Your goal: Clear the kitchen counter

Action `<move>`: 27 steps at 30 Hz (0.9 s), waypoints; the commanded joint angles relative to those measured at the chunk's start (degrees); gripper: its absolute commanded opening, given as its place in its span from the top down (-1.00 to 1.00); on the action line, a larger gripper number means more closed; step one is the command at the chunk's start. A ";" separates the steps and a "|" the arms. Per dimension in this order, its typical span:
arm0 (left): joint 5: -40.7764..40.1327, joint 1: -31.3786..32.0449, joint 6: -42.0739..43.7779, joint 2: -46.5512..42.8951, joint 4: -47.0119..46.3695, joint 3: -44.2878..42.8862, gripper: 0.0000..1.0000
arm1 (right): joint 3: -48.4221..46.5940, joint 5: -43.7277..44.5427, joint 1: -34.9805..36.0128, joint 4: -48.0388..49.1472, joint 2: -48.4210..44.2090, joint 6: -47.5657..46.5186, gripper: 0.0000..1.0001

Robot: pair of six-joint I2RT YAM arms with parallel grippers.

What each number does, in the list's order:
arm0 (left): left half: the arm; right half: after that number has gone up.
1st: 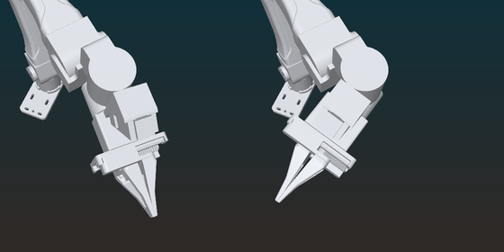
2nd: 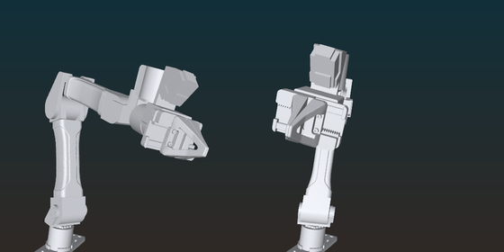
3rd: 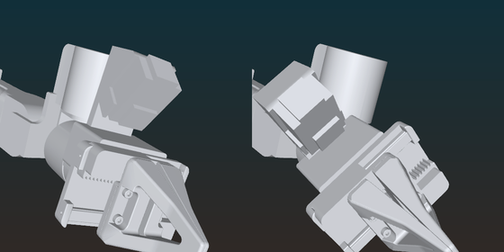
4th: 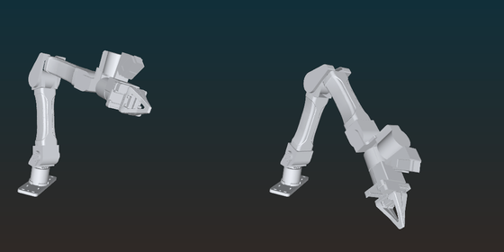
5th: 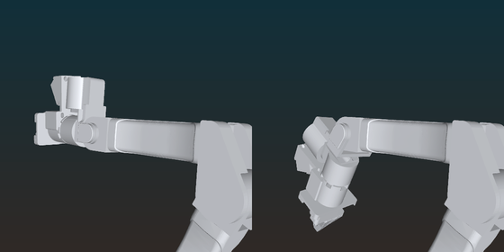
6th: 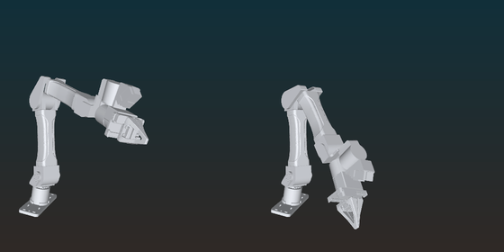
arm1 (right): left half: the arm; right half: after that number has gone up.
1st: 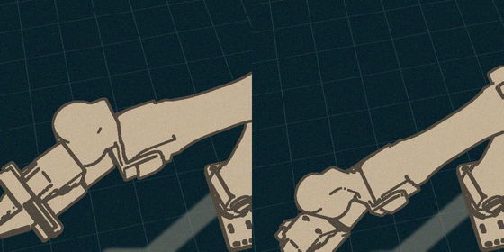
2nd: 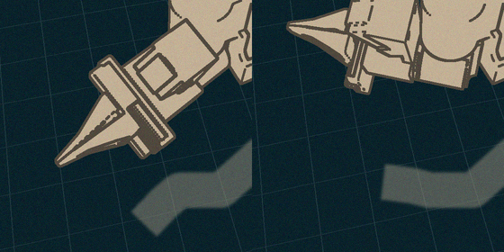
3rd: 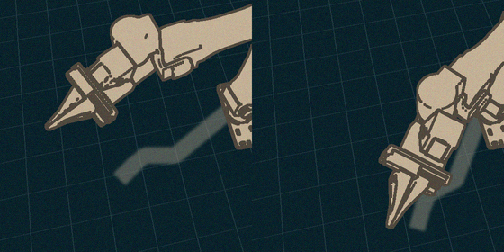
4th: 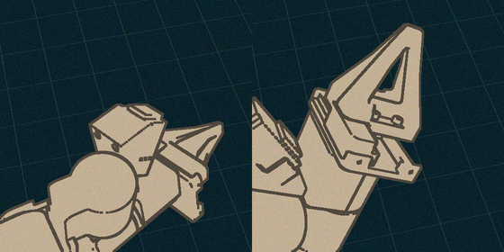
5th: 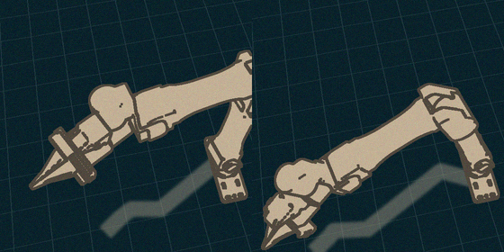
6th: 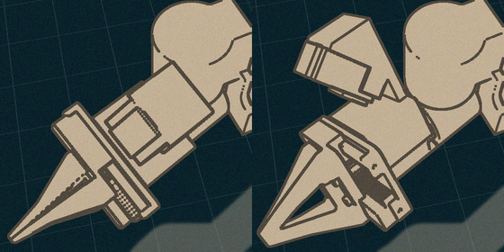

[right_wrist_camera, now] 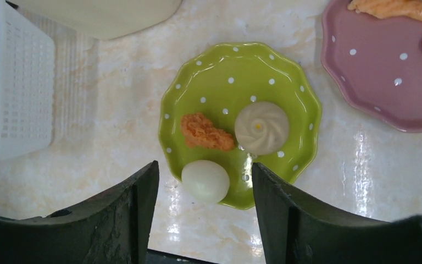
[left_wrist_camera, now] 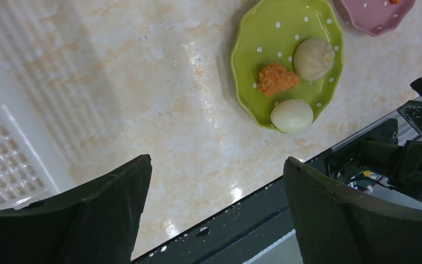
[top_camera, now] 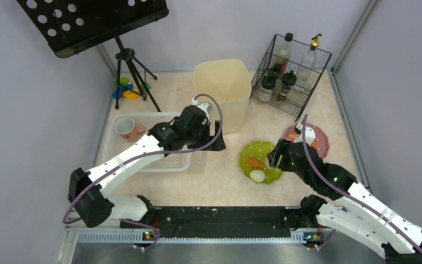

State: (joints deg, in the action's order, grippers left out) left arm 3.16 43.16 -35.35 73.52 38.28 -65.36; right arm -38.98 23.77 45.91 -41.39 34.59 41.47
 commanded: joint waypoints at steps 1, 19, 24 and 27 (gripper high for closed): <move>-0.06 2.30 -3.14 4.37 -9.82 2.61 -0.88 | 2.23 2.04 -0.88 -3.49 -0.94 8.59 -0.23; 4.25 6.12 -4.92 25.79 -21.59 0.55 -0.74 | 8.84 3.82 -0.83 -8.54 2.64 22.95 -0.05; 4.84 6.15 -4.95 28.95 -22.99 -0.54 -0.71 | 10.24 3.01 -0.86 -8.54 5.71 25.48 0.03; 5.33 6.22 -5.14 30.35 -23.62 -1.00 -0.67 | 11.25 2.76 -0.83 -7.51 5.48 25.76 0.05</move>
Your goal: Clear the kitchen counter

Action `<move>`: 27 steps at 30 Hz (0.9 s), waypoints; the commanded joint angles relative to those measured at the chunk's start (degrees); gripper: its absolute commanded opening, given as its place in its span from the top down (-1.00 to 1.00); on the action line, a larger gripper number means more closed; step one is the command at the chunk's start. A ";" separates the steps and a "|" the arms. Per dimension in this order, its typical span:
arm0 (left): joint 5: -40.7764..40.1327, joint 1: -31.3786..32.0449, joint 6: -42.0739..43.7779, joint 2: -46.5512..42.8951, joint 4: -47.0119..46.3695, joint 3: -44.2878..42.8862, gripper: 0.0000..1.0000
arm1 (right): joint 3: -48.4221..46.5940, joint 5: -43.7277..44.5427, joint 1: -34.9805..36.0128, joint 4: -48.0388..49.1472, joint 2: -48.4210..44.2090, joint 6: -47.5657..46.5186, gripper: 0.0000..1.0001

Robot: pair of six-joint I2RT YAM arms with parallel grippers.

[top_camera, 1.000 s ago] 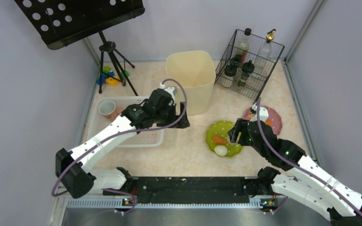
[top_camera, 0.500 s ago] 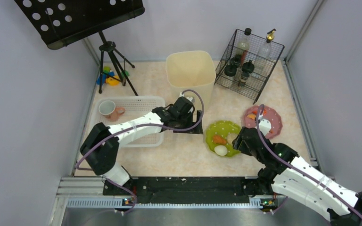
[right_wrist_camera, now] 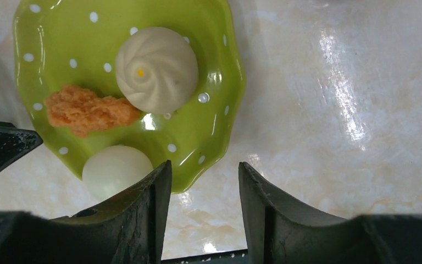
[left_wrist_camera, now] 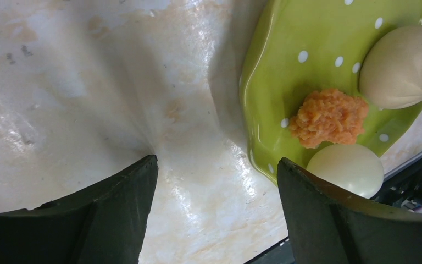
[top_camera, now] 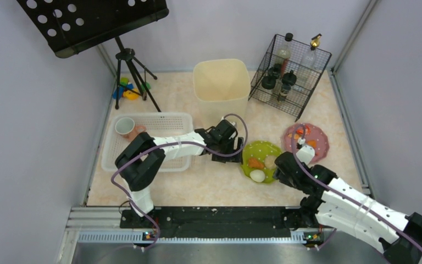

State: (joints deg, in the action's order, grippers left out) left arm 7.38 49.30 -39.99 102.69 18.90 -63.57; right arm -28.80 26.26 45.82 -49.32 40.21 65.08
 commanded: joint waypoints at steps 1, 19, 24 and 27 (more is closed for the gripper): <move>1.11 0.09 -0.48 1.51 -4.36 -2.83 -0.67 | 1.31 0.31 -0.80 0.53 -0.39 2.12 0.06; -5.11 1.86 -6.72 5.04 -5.41 -1.79 0.06 | 8.06 -0.94 -0.75 7.54 -2.14 5.19 0.09; -6.80 2.96 -8.55 6.14 -5.61 -1.80 0.25 | 9.69 -1.62 -0.74 9.65 -2.16 5.46 0.09; -7.72 3.54 -9.20 6.24 -5.68 -1.56 0.35 | 10.58 -2.26 -0.82 10.29 -2.39 5.47 0.09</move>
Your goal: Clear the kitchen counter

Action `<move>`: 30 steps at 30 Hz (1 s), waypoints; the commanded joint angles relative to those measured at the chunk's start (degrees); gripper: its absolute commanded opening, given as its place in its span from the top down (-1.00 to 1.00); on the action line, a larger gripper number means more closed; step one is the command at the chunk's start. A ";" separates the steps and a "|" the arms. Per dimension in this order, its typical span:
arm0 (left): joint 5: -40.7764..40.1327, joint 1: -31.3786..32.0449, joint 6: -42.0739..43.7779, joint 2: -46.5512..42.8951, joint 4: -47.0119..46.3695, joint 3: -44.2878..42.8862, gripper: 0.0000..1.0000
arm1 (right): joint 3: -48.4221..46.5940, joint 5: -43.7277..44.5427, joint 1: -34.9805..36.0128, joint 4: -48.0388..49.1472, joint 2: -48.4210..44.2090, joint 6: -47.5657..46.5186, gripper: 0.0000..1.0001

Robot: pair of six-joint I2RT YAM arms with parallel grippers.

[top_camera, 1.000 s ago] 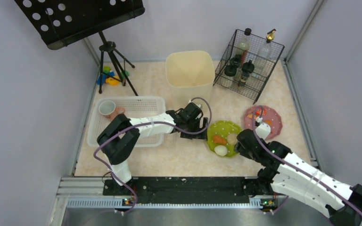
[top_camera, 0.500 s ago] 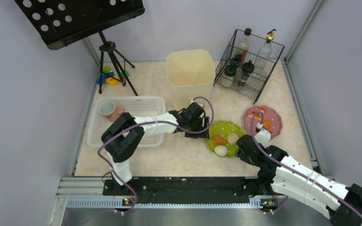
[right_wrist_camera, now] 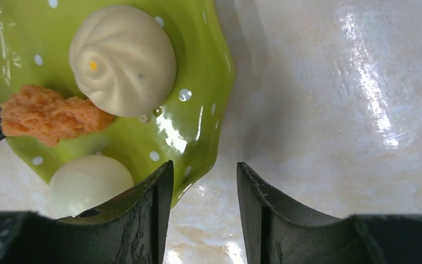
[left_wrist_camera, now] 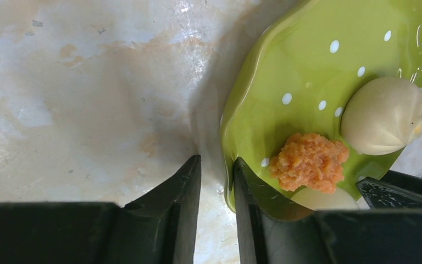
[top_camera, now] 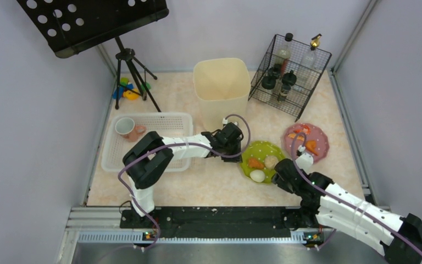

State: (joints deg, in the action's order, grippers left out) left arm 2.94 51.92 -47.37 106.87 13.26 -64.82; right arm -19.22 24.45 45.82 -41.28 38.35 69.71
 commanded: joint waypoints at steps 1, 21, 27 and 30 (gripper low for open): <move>-4.29 1.12 -2.10 2.11 -0.14 -0.01 0.39 | 1.24 -0.61 -0.77 2.25 -0.68 0.82 0.09; -10.65 2.48 -7.08 -6.79 -1.85 13.18 0.93 | 4.46 -3.70 -0.74 4.71 -4.75 -0.76 0.11; -12.58 2.48 -7.73 -12.16 -1.08 17.98 0.94 | 4.72 -5.04 -0.80 7.62 -4.40 -3.10 0.11; -13.48 2.48 -7.97 -14.84 -0.56 20.68 0.99 | 4.68 -6.74 -0.81 10.40 -3.04 -5.98 0.11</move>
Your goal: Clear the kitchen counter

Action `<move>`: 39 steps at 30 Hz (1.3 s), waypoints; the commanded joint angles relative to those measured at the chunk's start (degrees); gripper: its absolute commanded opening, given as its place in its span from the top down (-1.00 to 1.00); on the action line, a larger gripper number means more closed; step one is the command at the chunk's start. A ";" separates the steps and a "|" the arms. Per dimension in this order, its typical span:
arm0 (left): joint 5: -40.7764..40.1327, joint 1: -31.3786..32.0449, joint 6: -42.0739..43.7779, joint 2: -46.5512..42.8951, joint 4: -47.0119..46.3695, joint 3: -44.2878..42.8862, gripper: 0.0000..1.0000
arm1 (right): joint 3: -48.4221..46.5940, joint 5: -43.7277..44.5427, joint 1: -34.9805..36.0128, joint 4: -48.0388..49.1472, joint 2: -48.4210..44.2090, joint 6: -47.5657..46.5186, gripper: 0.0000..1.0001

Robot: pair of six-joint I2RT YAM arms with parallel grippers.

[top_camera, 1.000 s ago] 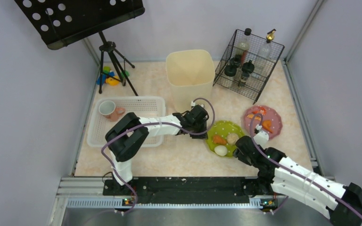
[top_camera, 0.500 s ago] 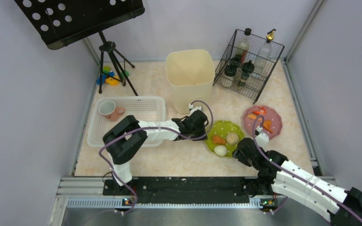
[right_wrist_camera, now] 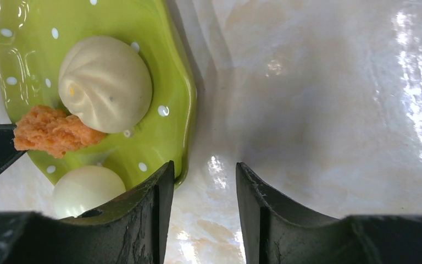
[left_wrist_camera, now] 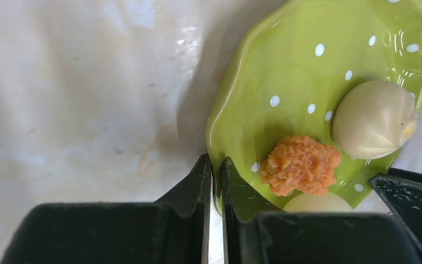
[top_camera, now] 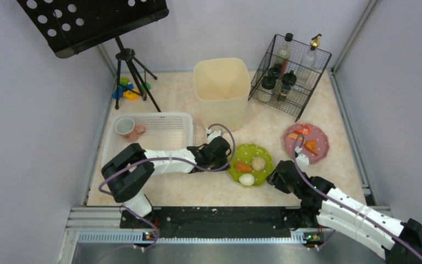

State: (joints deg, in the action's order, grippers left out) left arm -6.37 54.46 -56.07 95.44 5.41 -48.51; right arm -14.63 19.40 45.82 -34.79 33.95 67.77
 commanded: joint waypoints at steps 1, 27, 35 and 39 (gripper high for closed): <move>-4.44 -0.05 0.63 -4.16 7.33 5.19 1.00 | -0.09 -2.19 -0.79 4.46 2.30 -5.02 0.11; -3.80 -0.14 -2.89 -8.79 -7.44 25.51 1.00 | 6.09 -9.34 -0.81 19.31 4.52 -10.91 -0.02; -2.98 -0.14 -3.13 -7.84 -10.33 27.93 1.00 | 8.70 -7.47 -0.75 22.75 3.89 -8.57 -0.01; -3.12 -0.14 -3.23 -8.29 -10.84 29.02 1.00 | 11.51 -7.61 -0.74 27.75 3.52 -6.49 0.03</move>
State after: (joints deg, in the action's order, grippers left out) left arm -9.02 54.43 -60.42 83.50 -18.52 -24.43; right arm -7.05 10.87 45.78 -8.86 37.28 59.22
